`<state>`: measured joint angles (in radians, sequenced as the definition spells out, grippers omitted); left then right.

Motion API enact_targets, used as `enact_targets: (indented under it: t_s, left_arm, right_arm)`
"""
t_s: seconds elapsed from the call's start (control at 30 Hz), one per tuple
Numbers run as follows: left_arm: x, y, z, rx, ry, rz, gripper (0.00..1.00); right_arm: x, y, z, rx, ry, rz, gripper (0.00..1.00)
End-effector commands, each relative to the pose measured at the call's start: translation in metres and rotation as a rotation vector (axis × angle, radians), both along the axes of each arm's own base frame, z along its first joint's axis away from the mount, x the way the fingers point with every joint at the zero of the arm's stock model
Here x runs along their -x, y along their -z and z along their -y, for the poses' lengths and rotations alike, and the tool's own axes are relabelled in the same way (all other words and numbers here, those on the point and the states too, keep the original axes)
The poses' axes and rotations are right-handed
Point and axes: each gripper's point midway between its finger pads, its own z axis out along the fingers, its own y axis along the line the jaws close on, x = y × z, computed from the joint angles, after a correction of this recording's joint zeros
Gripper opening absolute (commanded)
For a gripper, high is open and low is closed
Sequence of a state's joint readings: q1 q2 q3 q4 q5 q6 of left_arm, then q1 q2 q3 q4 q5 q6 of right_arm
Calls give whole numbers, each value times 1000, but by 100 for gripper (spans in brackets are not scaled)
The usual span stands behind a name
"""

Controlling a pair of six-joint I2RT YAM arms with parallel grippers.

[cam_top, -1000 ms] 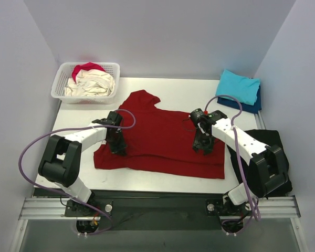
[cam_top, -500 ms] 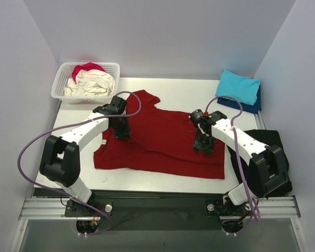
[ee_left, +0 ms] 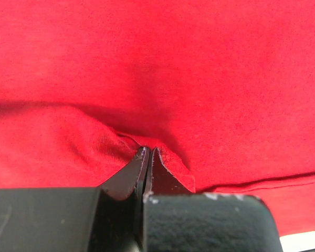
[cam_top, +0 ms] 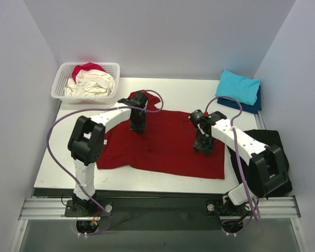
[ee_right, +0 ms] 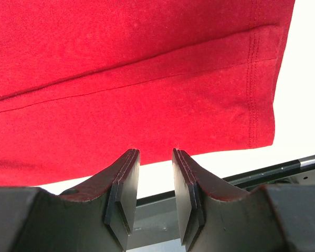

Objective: Fold and stack the t-shirts
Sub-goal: Fold the flattened tshirt in 1/3 of the way

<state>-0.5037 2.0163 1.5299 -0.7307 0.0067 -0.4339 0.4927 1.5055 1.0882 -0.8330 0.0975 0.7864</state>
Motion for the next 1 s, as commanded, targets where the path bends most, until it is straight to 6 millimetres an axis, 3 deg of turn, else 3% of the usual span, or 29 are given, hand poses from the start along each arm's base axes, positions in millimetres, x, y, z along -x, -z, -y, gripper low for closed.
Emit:
enact_targets:
  t_s: [0.0, 0.13, 0.17, 0.23, 0.27, 0.33, 0.43, 0.5, 0.6, 0.77, 0.83, 0.97]
  left_arm:
    - [-15, -12, 10, -25, 97, 91, 0]
    - [-24, -19, 4, -78, 121, 163, 2]
    - [-28, -28, 0, -88, 109, 198, 13]
    - [-30, -34, -16, -140, 58, 235, 23]
    - [-32, -48, -22, -146, 29, 266, 31]
    - [-30, -55, -39, -164, -36, 285, 35]
    - [-16, -83, -57, -142, -105, 324, 38]
    - [-1, -85, -66, -141, -120, 305, 41]
    - [36, -70, -77, -126, -126, 210, 42]
    - [104, -19, -99, -129, -164, 9, 42]
    - [117, -11, -102, -106, -192, -26, 42]
    - [133, 3, -132, -204, -276, -92, 42]
  right_arm:
    - [6, -2, 6, 41, -1, -23, 32]
    - [9, 1, 7, 44, 5, -30, 32]
    - [10, 1, 7, 44, 5, -31, 32]
    - [11, 2, 8, 47, 5, -33, 32]
    - [12, 2, 7, 47, 4, -33, 32]
    - [14, 4, 9, 52, 1, -38, 33]
    - [21, 8, 11, 61, -6, -56, 33]
    - [26, 12, 14, 70, -9, -70, 34]
    - [34, 22, 17, 72, -14, -94, 37]
    - [39, 37, 6, 7, -42, -123, 41]
    - [41, 43, 5, -1, -55, -138, 42]
    - [41, 52, 2, -12, -79, -150, 42]
